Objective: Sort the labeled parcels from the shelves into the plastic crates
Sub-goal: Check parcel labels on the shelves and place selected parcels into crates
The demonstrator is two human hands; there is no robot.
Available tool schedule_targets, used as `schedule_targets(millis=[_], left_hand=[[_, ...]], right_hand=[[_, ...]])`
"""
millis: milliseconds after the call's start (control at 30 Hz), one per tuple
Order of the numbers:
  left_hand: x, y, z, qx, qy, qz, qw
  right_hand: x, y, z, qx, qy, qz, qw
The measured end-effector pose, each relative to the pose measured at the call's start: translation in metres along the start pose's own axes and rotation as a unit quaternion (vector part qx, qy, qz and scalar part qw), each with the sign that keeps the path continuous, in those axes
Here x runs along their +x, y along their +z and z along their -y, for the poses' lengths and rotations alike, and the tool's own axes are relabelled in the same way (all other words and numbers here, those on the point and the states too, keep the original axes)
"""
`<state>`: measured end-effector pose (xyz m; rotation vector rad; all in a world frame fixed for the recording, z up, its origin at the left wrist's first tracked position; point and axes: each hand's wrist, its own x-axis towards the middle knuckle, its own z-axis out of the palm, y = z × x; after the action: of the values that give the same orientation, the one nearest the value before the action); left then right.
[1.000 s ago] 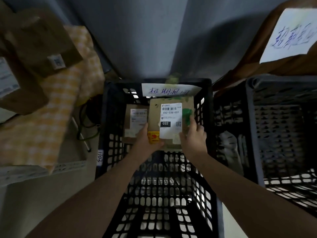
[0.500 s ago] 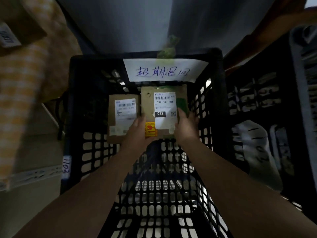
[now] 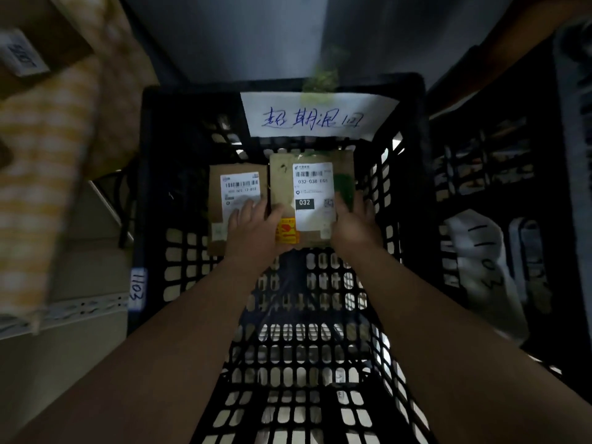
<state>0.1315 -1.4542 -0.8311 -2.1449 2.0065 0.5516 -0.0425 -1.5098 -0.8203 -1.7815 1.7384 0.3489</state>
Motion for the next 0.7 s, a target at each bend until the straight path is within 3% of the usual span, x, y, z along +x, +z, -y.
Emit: schedule_targets(millis=[200, 467, 700], left_hand=[[-0.011, -0.023, 0.013, 0.024, 0.014, 0.099, 0.995], [-0.082, -0.132, 0.038, 0.026, -0.019, 0.010, 0.999], [-0.183, -0.316, 0.044, 0.041, -0.095, -0.118, 0.988]], right_hand=[[-0.032, -0.012, 0.022, -0.012, -0.039, -0.006, 0.999], [-0.113, -0.072, 0.068, -0.123, -0.149, -0.030, 0.981], [-0.220, -0.219, 0.159, -0.122, -0.254, -0.176, 0.943]])
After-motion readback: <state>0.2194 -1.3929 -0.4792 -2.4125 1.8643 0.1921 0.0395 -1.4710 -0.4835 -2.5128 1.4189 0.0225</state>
